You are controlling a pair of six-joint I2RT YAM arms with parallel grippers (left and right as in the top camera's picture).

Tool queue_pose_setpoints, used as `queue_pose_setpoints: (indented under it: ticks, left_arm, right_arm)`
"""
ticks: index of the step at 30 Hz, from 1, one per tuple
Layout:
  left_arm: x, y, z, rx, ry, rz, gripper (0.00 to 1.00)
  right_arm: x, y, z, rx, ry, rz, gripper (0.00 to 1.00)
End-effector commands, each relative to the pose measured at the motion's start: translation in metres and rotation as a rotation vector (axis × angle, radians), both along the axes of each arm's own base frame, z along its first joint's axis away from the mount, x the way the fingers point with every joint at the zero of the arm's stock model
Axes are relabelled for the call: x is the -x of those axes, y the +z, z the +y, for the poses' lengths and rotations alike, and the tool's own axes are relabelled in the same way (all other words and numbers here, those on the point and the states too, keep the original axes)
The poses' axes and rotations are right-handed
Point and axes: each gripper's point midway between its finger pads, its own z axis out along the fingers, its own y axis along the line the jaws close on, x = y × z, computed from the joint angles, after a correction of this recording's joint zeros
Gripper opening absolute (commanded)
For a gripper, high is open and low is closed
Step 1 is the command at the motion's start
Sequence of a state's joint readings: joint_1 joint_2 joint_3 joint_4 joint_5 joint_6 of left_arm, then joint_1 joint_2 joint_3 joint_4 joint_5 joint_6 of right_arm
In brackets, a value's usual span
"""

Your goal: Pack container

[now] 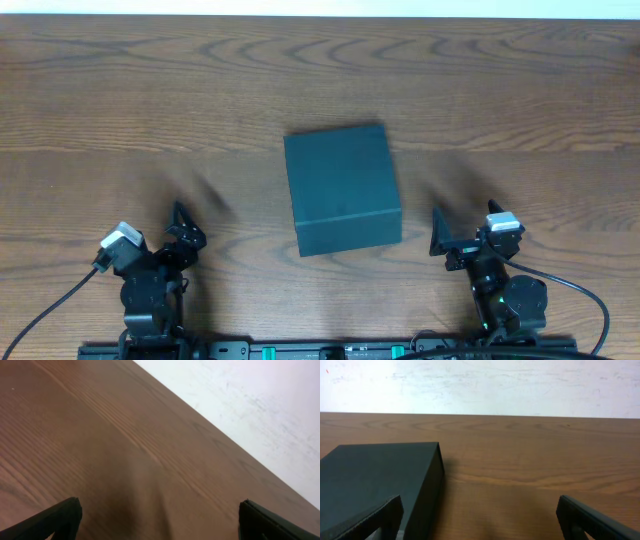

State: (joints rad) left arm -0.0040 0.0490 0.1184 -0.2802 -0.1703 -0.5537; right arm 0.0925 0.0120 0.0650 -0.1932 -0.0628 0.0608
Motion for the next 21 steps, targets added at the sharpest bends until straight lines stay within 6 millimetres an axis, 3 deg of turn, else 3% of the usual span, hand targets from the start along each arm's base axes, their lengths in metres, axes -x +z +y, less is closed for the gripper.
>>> queue_pose_setpoints:
  ticks: [1,13,21]
  left_arm:
    - [-0.0004,-0.0023,-0.0015,-0.002,-0.008,-0.007,0.99]
    - [-0.0002,-0.0041,-0.0016,-0.042,-0.021,-0.011,0.99]
    - [-0.0003,-0.0042,-0.0019,-0.343,-0.111,0.059,0.99]
  right_arm:
    - [-0.0006,-0.0017,-0.0042,-0.011,-0.022,0.001,0.99]
    - [-0.0006,-0.0017,-0.0042,-0.011,-0.022,0.001,0.99]
    - [-0.0006,-0.0017,-0.0042,-0.011,-0.022,0.001,0.99]
